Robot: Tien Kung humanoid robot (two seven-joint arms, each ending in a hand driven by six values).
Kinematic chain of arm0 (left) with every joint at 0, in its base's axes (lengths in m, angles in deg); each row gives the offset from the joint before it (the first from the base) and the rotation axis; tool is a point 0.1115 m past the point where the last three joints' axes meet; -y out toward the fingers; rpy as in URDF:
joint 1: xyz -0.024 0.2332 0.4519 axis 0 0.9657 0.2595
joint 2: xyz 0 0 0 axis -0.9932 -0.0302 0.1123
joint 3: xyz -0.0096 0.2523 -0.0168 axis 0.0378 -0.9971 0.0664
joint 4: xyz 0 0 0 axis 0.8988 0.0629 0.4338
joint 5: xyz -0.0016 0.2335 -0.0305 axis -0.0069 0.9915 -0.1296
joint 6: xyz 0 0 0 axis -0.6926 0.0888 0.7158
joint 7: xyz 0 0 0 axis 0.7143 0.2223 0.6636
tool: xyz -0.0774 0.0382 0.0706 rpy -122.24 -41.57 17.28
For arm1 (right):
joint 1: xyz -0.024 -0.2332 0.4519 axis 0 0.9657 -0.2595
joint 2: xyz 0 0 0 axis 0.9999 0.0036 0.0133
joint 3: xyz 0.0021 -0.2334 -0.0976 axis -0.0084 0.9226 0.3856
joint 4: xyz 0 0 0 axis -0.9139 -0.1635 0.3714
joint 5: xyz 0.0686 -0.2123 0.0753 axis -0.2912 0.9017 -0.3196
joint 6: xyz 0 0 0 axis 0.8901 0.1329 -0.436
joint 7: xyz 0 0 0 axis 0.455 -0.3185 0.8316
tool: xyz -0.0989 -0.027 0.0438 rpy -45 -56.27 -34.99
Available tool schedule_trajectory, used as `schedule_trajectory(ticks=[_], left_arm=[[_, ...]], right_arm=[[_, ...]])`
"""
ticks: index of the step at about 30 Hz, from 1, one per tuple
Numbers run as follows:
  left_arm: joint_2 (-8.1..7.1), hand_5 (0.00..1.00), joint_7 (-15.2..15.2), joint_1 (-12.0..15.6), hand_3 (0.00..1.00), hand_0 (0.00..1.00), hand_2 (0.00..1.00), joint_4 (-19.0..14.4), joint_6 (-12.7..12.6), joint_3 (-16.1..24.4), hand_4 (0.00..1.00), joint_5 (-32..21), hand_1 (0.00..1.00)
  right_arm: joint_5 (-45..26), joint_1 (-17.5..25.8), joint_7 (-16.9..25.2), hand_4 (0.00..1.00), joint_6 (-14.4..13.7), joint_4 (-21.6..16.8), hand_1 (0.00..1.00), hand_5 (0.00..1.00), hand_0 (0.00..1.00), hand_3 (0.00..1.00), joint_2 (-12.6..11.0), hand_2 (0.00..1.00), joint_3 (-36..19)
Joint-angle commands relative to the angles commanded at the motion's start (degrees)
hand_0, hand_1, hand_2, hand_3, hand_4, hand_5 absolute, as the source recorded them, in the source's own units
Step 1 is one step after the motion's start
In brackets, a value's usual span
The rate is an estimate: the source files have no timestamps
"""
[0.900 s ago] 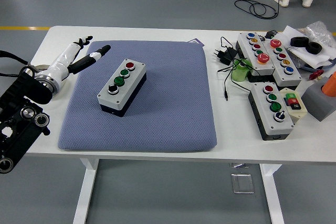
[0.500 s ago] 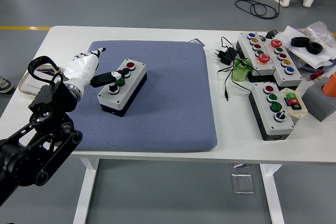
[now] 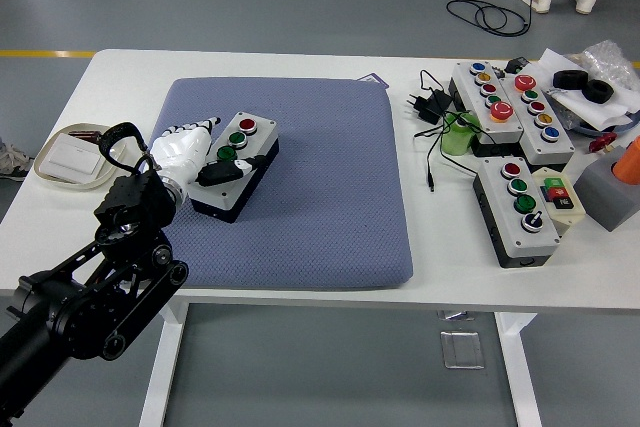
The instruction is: Pick up the button,place it on the desk,press the button,press the button
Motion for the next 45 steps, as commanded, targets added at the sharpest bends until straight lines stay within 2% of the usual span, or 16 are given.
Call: schedule_trajectory(ticks=[5,6,12,13,18,19,24,25,30,31,36,37,42,43,45], left_arm=[[1.04,0.994,0.56,0.04,0.998,0.998,0.998,1.71,0.27,0.16,0.998,0.82,0.998],[1.11,0.975,0.60,0.05,0.998,0.929,0.998,1.82,0.28,0.15,0.998,0.85,0.998],[2.12,0.975,1.08,-0.37,0.998,0.929,0.998,3.43,0.85,0.42,0.998,3.05,0.998],[2.19,0.822,1.10,-0.42,0.998,0.876,0.998,3.52,1.05,0.47,0.998,3.39,0.998],[2.66,0.822,1.38,-0.80,0.998,0.876,0.998,3.88,2.99,0.70,0.998,4.44,0.998],[2.74,0.771,1.41,-0.92,0.998,0.840,0.998,3.95,3.39,0.70,0.998,4.44,0.994],[3.08,0.771,1.50,-1.47,0.998,0.840,0.998,4.55,6.01,0.94,0.998,4.44,0.994],[3.13,0.739,1.50,-1.53,0.998,0.774,0.998,4.66,6.23,0.94,0.998,4.44,0.937],[3.46,0.739,1.70,-1.82,0.998,0.774,0.998,5.68,7.48,1.38,0.998,4.44,0.937],[3.46,0.618,1.70,-1.86,0.998,0.591,0.952,5.81,7.62,1.41,0.961,4.44,0.769],[3.35,0.618,1.82,-2.15,0.998,0.591,0.952,6.11,8.06,1.44,0.961,4.44,0.769],[3.35,0.518,1.84,-2.18,0.920,0.434,0.746,6.13,8.01,1.44,0.897,4.44,0.573],[3.21,0.518,2.20,-2.57,0.920,0.434,0.746,6.26,7.20,1.24,0.897,4.44,0.573],[3.18,0.440,2.24,-2.59,0.877,0.475,0.664,6.27,7.08,1.25,0.834,4.44,0.474],[3.13,0.440,2.23,-2.60,0.877,0.475,0.664,6.39,6.71,1.24,0.834,4.44,0.474]], right_arm=[[-0.13,-0.04,0.03,0.297,0.00,0.00,0.480,0.248,0.634,0.565,-0.02,0.608,0.13],[-0.14,-0.04,0.03,0.297,-0.01,0.00,0.479,0.248,0.636,0.565,-0.02,0.607,0.14],[-0.06,-0.18,0.04,0.297,-0.01,0.00,0.479,0.248,0.636,0.565,-0.03,0.607,0.02],[-0.08,-0.19,0.05,0.298,-0.02,0.00,0.478,0.246,0.635,0.564,-0.03,0.607,0.03],[-0.12,-0.24,0.08,0.298,-0.05,0.00,0.478,0.246,0.635,0.564,-0.04,0.607,0.01],[-0.12,-0.26,0.08,0.298,-0.07,0.00,0.478,0.246,0.636,0.564,-0.03,0.607,-0.01],[-0.28,-0.32,0.11,0.298,-0.10,0.00,0.478,0.246,0.636,0.564,-0.05,0.607,0.09],[-0.27,-0.32,0.11,0.299,-0.10,0.00,0.477,0.245,0.633,0.564,-0.05,0.606,0.06],[-0.09,-0.33,0.10,0.299,-0.10,0.00,0.477,0.245,0.633,0.564,-0.07,0.606,-0.01],[-0.10,-0.32,0.10,0.299,-0.10,0.00,0.478,0.245,0.634,0.564,-0.07,0.607,-0.03],[-0.11,-0.28,0.11,0.299,-0.12,0.00,0.478,0.245,0.634,0.564,-0.05,0.607,-0.06],[-0.10,-0.28,0.11,0.299,-0.12,0.00,0.478,0.245,0.634,0.564,-0.05,0.607,-0.07],[-0.12,-0.28,0.13,0.299,-0.10,0.00,0.478,0.245,0.634,0.564,-0.07,0.607,-0.01],[-0.12,-0.28,0.12,0.300,-0.10,0.00,0.478,0.245,0.635,0.564,-0.08,0.606,-0.01],[-0.16,-0.30,0.14,0.300,-0.10,0.00,0.478,0.245,0.635,0.564,-0.09,0.606,0.05]])
